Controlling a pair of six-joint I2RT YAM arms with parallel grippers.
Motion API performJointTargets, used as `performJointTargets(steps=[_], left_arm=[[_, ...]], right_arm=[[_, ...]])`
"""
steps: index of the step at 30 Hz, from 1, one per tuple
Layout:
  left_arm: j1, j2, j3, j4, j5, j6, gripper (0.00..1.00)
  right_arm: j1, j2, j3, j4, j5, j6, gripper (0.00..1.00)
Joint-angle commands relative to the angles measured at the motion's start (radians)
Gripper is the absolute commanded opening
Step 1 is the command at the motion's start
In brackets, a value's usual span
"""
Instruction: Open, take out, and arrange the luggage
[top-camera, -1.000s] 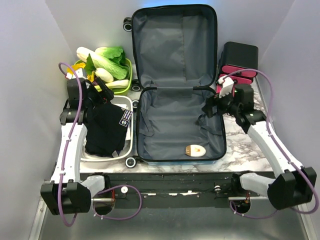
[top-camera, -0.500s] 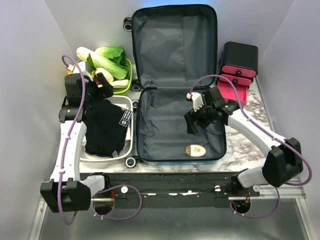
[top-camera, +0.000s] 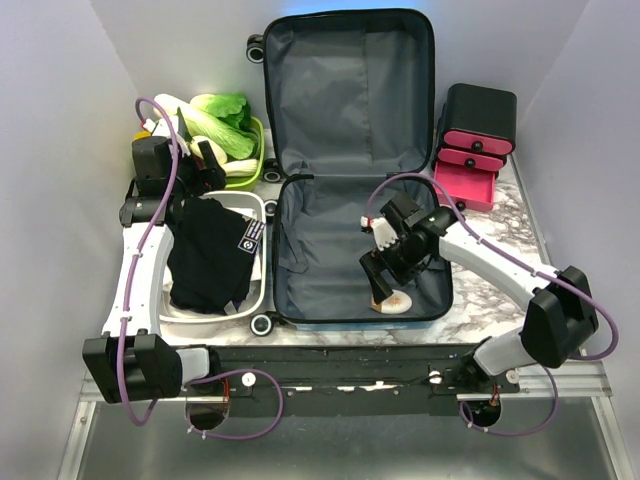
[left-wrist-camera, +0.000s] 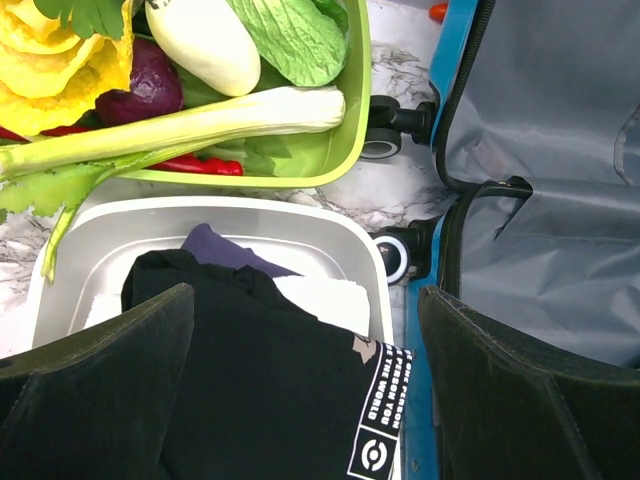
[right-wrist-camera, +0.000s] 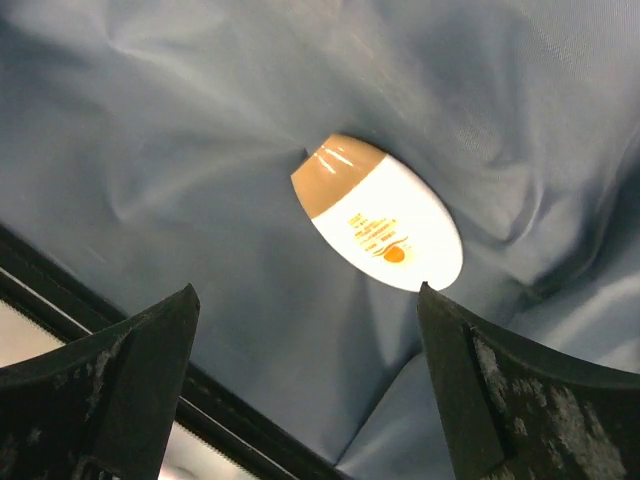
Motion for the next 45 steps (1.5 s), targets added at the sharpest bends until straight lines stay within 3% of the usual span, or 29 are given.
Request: performJointTargets(steps=[1, 6, 18, 21, 22, 25, 29, 31, 35, 45], left_arm=[[0.016, 0.004, 0.010, 0.019, 0.044, 0.022, 0.99], [0.017, -0.023, -0.034, 0.045, 0.047, 0.022, 0.99], [0.020, -0.135, -0.112, 0.100, 0.008, 0.021, 0.99], [0.019, -0.158, -0.146, 0.130, 0.008, 0.013, 0.99], [0.020, -0.163, -0.152, 0.135, 0.008, 0.016, 0.99], [0.019, -0.187, -0.174, 0.149, -0.002, 0.013, 0.99], [0.019, -0.238, -0.203, 0.172, -0.008, 0.015, 0.99], [0.019, -0.267, -0.220, 0.187, -0.009, 0.016, 0.99], [0.019, -0.307, -0.258, 0.216, -0.011, 0.005, 0.99], [0.019, -0.302, -0.254, 0.204, 0.001, -0.008, 0.99]], right_arm=[[0.002, 0.047, 0.006, -0.089, 0.085, 0.222, 0.98], [0.002, 0.071, -0.037, -0.101, 0.173, 0.410, 0.98], [0.000, 0.195, -0.132, 0.101, 0.361, 0.542, 0.93], [0.000, 0.212, -0.157, 0.187, 0.331, 0.549, 0.82], [-0.001, 0.213, -0.169, 0.205, 0.315, 0.549, 0.69], [-0.001, 0.203, -0.187, 0.258, 0.285, 0.550, 0.48], [-0.001, 0.171, -0.201, 0.261, 0.286, 0.570, 0.25], [-0.001, 0.148, -0.207, 0.268, 0.277, 0.573, 0.19], [0.000, 0.103, -0.198, 0.369, 0.236, 0.511, 0.19], [-0.001, 0.192, -0.033, 0.407, 0.168, 0.376, 0.23]])
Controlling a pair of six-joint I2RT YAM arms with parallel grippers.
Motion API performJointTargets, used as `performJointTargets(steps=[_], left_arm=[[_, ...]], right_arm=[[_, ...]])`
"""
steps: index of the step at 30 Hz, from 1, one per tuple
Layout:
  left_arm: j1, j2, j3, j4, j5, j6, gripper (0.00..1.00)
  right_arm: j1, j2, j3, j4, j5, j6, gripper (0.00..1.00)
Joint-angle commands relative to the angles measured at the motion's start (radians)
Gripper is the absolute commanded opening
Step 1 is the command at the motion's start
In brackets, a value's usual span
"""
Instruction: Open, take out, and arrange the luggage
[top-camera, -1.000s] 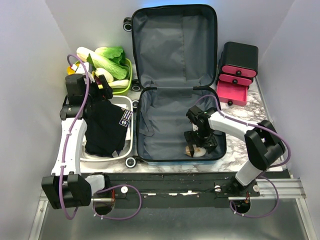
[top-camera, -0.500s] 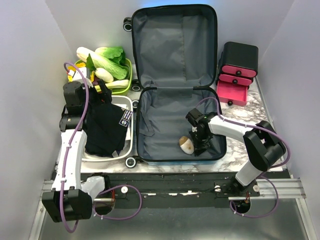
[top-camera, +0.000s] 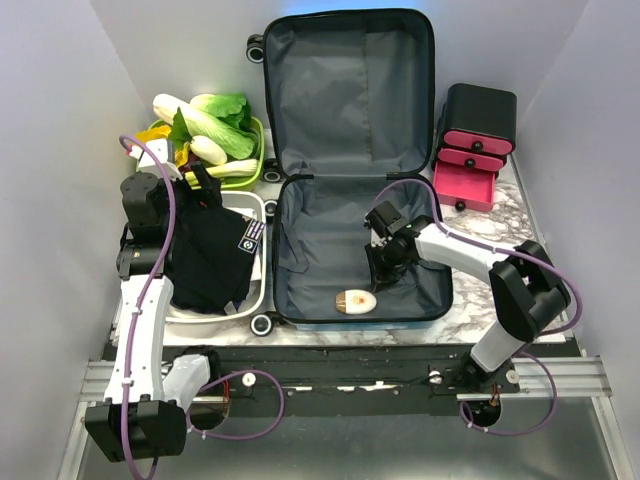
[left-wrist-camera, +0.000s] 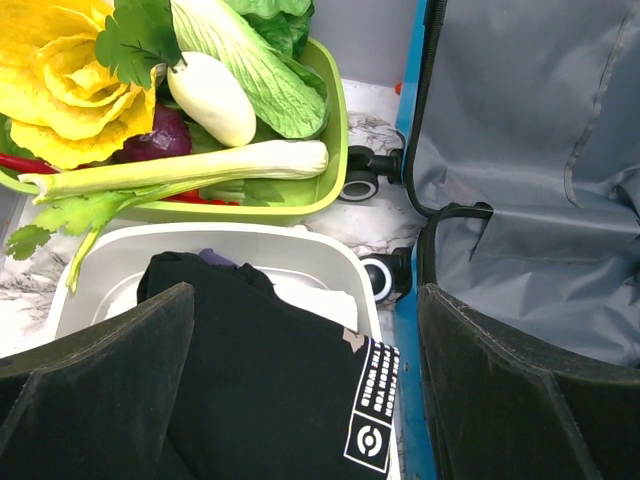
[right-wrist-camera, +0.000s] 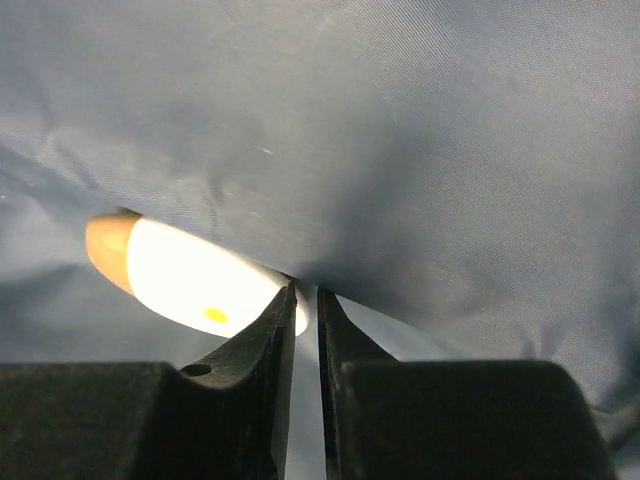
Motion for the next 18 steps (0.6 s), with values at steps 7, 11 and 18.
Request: performJointTargets(steps=[7, 11, 18], left_arm=[[0.009, 0.017, 0.000, 0.016, -0.015, -0.005, 0.99], [0.007, 0.039, 0.010, 0.016, -0.012, -0.012, 0.99], [0.007, 0.056, 0.010, 0.016, -0.012, -0.006, 0.99]], right_arm=[[-0.008, -0.112, 0.043, 0.074, -0.125, -0.314, 0.62], [0.028, -0.103, 0.036, 0.030, -0.138, -0.257, 0.87], [0.095, -0.031, 0.067, -0.018, -0.124, -0.179, 0.95]])
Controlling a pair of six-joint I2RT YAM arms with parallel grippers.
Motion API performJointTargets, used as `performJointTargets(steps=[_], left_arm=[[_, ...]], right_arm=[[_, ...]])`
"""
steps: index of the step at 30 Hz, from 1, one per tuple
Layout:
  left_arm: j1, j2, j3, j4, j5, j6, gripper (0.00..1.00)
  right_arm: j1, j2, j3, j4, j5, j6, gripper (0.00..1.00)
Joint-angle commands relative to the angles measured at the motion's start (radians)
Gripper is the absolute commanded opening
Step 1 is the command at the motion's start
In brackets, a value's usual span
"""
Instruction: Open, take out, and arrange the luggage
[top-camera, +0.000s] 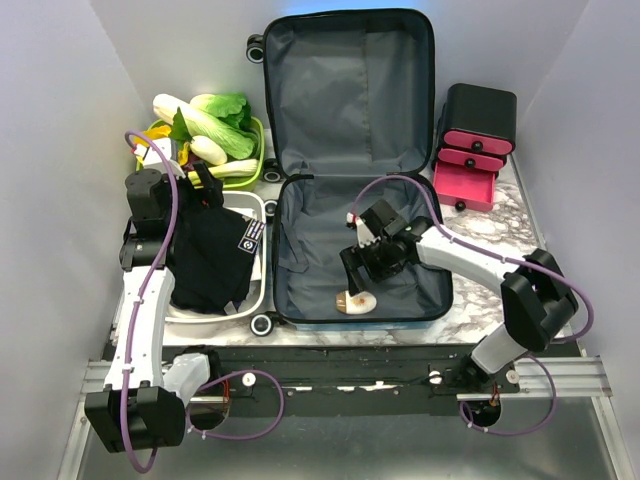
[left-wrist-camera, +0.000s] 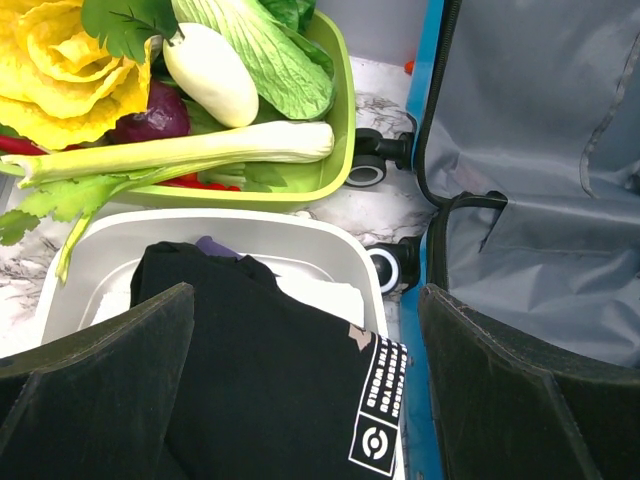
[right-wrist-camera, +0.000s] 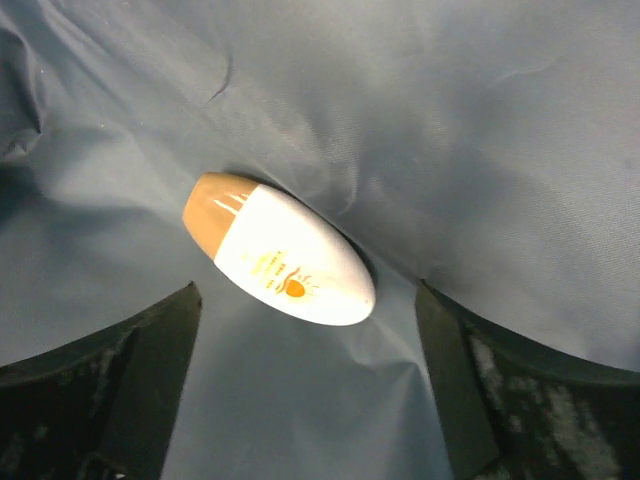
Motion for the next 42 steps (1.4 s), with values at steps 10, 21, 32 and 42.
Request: performJointTargets(steps=[10, 21, 32, 42], left_arm=[[0.007, 0.024, 0.005, 0.020, -0.002, 0.001, 0.99], [0.007, 0.016, 0.000, 0.009, 0.000, -0.011, 0.99], [0.007, -0.007, -0.012, 0.018, 0.009, -0.020, 0.99], [0.009, -0.004, -0.016, 0.020, 0.026, -0.032, 0.99]], right_arm=[[0.123, 0.186, 0.038, -0.049, 0.004, 0.037, 1.00], [0.154, 0.258, 0.039, 0.051, 0.075, 0.057, 0.72], [0.154, 0.125, 0.033, 0.107, 0.015, -0.018, 0.05], [0.148, 0.071, 0.123, 0.216, -0.002, -0.119, 0.08]])
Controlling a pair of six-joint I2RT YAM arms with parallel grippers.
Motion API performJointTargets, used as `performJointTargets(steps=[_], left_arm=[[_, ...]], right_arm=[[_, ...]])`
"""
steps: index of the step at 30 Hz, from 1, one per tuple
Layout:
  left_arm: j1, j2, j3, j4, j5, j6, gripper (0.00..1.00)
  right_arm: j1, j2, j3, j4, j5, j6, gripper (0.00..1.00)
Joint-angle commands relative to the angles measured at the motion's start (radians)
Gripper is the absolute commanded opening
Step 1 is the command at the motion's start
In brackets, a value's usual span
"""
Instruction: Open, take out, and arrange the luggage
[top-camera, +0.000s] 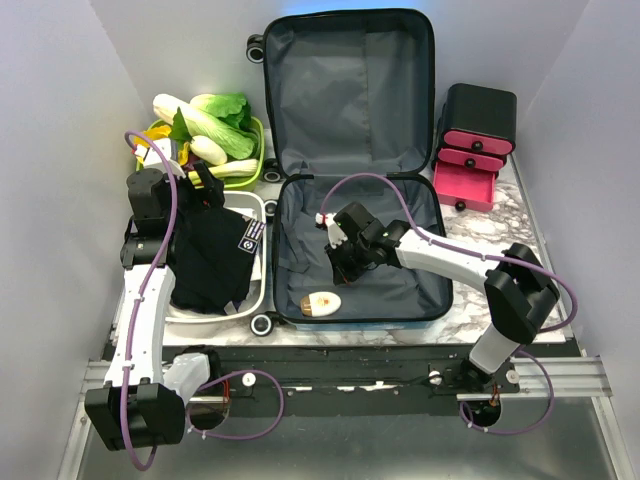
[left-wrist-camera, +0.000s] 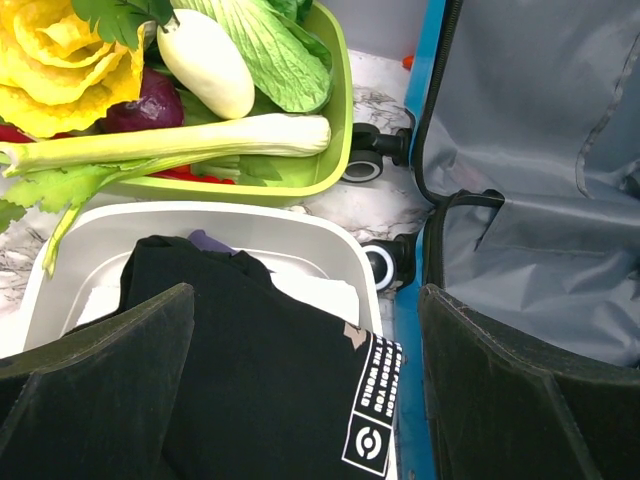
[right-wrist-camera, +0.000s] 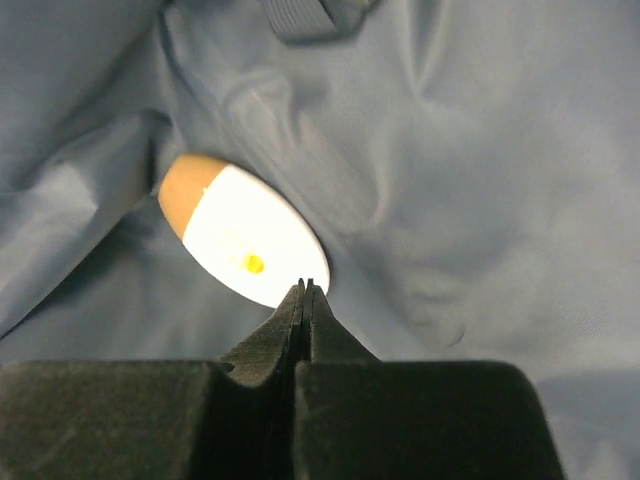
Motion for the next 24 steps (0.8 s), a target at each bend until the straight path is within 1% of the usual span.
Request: performJointTargets(steps=[1, 2, 3, 4, 5, 7, 11, 13, 15, 16, 17, 19, 20, 21, 22, 24], left_arm=[[0.009, -0.016, -0.014, 0.021, 0.023, -0.007, 0.99], [0.007, -0.017, -0.014, 0.019, 0.023, -0.007, 0.99], [0.007, -0.016, -0.012, 0.018, 0.024, -0.006, 0.99], [0.007, -0.014, -0.012, 0.018, 0.026, -0.004, 0.99], [0.007, -0.013, -0.012, 0.018, 0.026, -0.003, 0.99], [0.009, -0.005, -0.011, 0.016, 0.029, -0.001, 0.99], [0.007, 0.016, -0.002, 0.007, 0.029, -0.002, 0.99], [0.007, 0.027, 0.002, 0.002, 0.029, -0.002, 0.99], [0.007, 0.030, 0.003, 0.004, 0.029, -0.001, 0.99], [0.007, 0.036, 0.003, 0.005, 0.031, 0.001, 0.99], [0.007, 0.041, 0.005, 0.005, 0.028, -0.001, 0.99], [0.007, 0.056, 0.009, 0.004, 0.025, -0.001, 0.99], [0.007, 0.061, 0.008, 0.005, 0.024, -0.002, 0.99], [0.009, 0.067, 0.009, 0.007, 0.031, -0.004, 0.99], [0.007, 0.079, 0.015, 0.004, 0.032, -0.007, 0.99], [0.007, 0.085, 0.020, -0.004, 0.029, -0.007, 0.99]], right_arm=[[-0.001, -0.042, 0.049, 0.069, -0.086, -0.249, 0.19], [0.002, -0.039, 0.057, 0.035, -0.103, -0.303, 0.34], [0.002, -0.038, 0.062, 0.015, -0.123, -0.360, 0.39], [0.003, -0.038, 0.059, -0.002, -0.175, -0.493, 0.48], [0.007, -0.038, 0.050, -0.023, -0.188, -0.558, 0.60], [0.025, -0.022, 0.065, -0.060, -0.195, -0.670, 0.60], [0.075, 0.052, 0.125, -0.175, -0.251, -0.779, 0.61], [0.092, 0.083, 0.142, -0.183, -0.287, -0.799, 0.65], [0.094, 0.095, 0.142, -0.172, -0.312, -0.811, 0.72], [0.099, 0.116, 0.161, -0.184, -0.324, -0.836, 0.74], [0.102, 0.130, 0.174, -0.220, -0.337, -0.847, 0.78], [0.108, 0.144, 0.172, -0.220, -0.381, -0.850, 0.80], [0.111, 0.146, 0.166, -0.206, -0.384, -0.853, 0.82], [0.115, 0.150, 0.165, -0.211, -0.369, -0.854, 0.83], [0.125, 0.155, 0.165, -0.215, -0.316, -0.862, 0.83], [0.128, 0.169, 0.154, -0.194, -0.279, -0.856, 0.85]])
